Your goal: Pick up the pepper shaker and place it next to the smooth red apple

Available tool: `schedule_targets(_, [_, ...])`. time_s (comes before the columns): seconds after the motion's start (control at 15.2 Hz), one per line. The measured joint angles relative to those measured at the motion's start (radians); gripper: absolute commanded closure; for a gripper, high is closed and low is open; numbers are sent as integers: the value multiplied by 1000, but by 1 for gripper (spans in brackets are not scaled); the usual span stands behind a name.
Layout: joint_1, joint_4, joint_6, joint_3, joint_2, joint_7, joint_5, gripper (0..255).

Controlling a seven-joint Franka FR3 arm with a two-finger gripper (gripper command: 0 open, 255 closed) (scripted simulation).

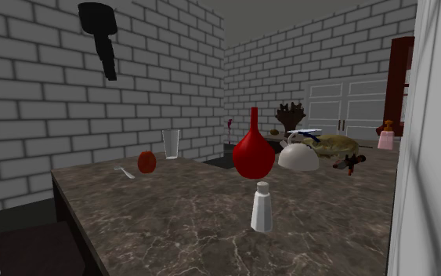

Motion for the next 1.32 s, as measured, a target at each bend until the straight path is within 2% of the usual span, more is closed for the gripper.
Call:
schedule_targets(0.13, [-2, -2, 10, -4, 9, -5, -3, 0])
schedule_targets(0.66, [-27, 0, 193, -74, 212, -95, -37, 0])
schedule_targets(1.32, [-45, 127, 379, -154, 547, -203, -33, 0])
